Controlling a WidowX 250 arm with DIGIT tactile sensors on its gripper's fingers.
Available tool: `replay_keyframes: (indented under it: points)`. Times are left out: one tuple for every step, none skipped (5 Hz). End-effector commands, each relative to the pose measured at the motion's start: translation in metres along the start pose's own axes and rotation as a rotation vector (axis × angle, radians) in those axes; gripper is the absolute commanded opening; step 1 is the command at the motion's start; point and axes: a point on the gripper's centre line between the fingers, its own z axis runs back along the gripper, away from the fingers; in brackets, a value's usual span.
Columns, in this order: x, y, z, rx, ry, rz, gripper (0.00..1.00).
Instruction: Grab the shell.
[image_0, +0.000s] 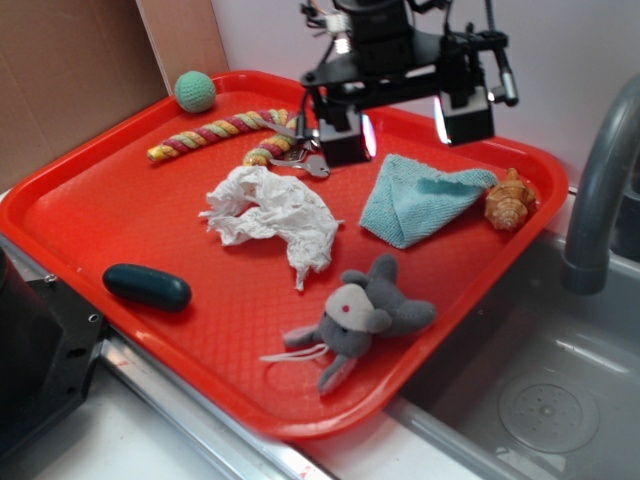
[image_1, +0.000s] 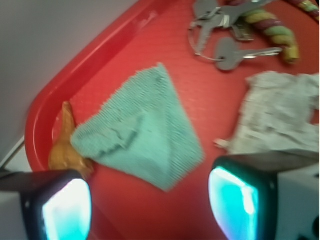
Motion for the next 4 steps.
replay_keyframes:
  points:
    - [0.012, -0.043, -0.013, -0.061, 0.022, -0.016, 1.0]
    - [0.012, -0.052, -0.022, -0.072, 0.032, -0.021, 1.0]
    - [0.015, -0.059, -0.03, -0.063, 0.041, -0.004, 1.0]
    - [0.016, -0.058, -0.041, -0.041, 0.069, 0.03, 1.0]
